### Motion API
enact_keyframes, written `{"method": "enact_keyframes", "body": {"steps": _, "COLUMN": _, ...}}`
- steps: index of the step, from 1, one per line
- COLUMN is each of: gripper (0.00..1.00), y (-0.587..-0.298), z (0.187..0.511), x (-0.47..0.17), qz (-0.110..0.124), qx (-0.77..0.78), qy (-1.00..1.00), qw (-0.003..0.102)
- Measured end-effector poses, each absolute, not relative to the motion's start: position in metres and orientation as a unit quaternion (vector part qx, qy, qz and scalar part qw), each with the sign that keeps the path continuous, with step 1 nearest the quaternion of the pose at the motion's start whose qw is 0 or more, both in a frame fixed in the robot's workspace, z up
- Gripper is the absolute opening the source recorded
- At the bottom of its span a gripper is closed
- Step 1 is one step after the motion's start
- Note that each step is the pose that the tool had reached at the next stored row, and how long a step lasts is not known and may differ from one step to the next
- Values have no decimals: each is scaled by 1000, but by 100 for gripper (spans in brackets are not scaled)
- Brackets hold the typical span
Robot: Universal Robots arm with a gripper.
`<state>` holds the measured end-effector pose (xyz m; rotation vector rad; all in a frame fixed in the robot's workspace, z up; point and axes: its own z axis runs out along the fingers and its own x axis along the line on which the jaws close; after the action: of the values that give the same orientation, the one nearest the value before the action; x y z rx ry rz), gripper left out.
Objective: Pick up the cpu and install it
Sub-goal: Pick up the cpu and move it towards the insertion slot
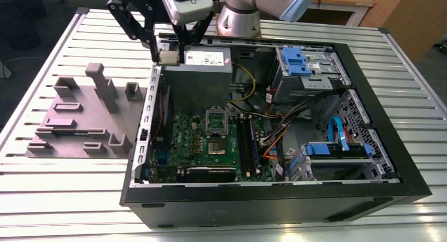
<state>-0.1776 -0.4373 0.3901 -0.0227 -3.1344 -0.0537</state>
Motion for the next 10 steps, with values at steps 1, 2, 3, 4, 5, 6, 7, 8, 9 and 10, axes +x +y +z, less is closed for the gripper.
{"method": "enact_keyframes", "body": {"steps": 1, "gripper": 47, "y": -438, "z": 390, "x": -177, "qz": -17, "qx": -8, "qy": -1000, "qw": 3}}
{"method": "enact_keyframes", "body": {"steps": 2, "gripper": 47, "y": -439, "z": 390, "x": -177, "qz": -17, "qx": -8, "qy": -1000, "qw": 3}}
{"method": "enact_keyframes", "body": {"steps": 3, "gripper": 47, "y": -439, "z": 390, "x": -177, "qz": -17, "qx": -8, "qy": -1000, "qw": 3}}
{"method": "enact_keyframes", "body": {"steps": 4, "gripper": 47, "y": -439, "z": 390, "x": -176, "qz": -17, "qx": -8, "qy": -1000, "qw": 3}}
{"method": "enact_keyframes", "body": {"steps": 5, "gripper": 47, "y": -439, "z": 390, "x": -175, "qz": -17, "qx": -9, "qy": -1000, "qw": 3}}
{"method": "enact_keyframes", "body": {"steps": 6, "gripper": 47, "y": -439, "z": 390, "x": -174, "qz": -17, "qx": -9, "qy": -1000, "qw": 3}}
{"method": "enact_keyframes", "body": {"steps": 7, "gripper": 47, "y": -439, "z": 390, "x": -173, "qz": -17, "qx": -9, "qy": -1000, "qw": 3}}
{"method": "enact_keyframes", "body": {"steps": 8, "gripper": 47, "y": -439, "z": 390, "x": -172, "qz": -17, "qx": -9, "qy": -1000, "qw": 3}}
{"method": "enact_keyframes", "body": {"steps": 9, "gripper": 47, "y": -439, "z": 390, "x": -171, "qz": -17, "qx": -10, "qy": -1000, "qw": 3}}
{"method": "enact_keyframes", "body": {"steps": 10, "gripper": 47, "y": -439, "z": 390, "x": -170, "qz": -17, "qx": -10, "qy": -1000, "qw": 3}}
